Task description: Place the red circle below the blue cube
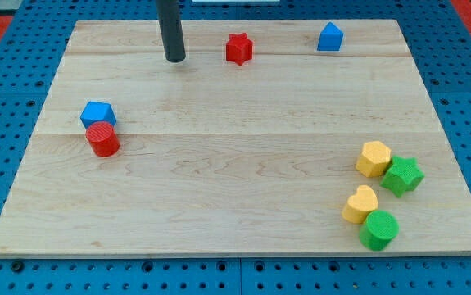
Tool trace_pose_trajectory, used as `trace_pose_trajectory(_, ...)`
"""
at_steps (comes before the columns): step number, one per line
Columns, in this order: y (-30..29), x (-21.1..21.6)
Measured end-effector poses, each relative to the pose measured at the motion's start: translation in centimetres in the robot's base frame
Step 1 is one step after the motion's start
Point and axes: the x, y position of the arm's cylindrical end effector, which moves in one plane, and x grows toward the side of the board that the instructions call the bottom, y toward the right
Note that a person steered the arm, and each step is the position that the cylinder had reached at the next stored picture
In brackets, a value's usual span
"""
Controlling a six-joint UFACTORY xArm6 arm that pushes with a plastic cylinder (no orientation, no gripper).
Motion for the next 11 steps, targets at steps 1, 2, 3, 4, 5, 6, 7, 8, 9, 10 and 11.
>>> trace_pose_trajectory(1, 9.5, -0.4)
trace_pose_trajectory(2, 14.4, -0.4)
trace_pose_trajectory(3, 8.4, 4.8)
trace_pose_trajectory(4, 0.0, 10.5)
trace_pose_trajectory(5, 0.9, 14.0)
trace_pose_trajectory(6, -6.0, 17.1)
trace_pose_trajectory(7, -10.0, 20.6)
trace_pose_trajectory(8, -6.2, 19.5)
trace_pose_trajectory(9, -4.4, 14.0)
trace_pose_trajectory(10, -6.9, 10.1)
trace_pose_trajectory(11, -12.2, 12.6)
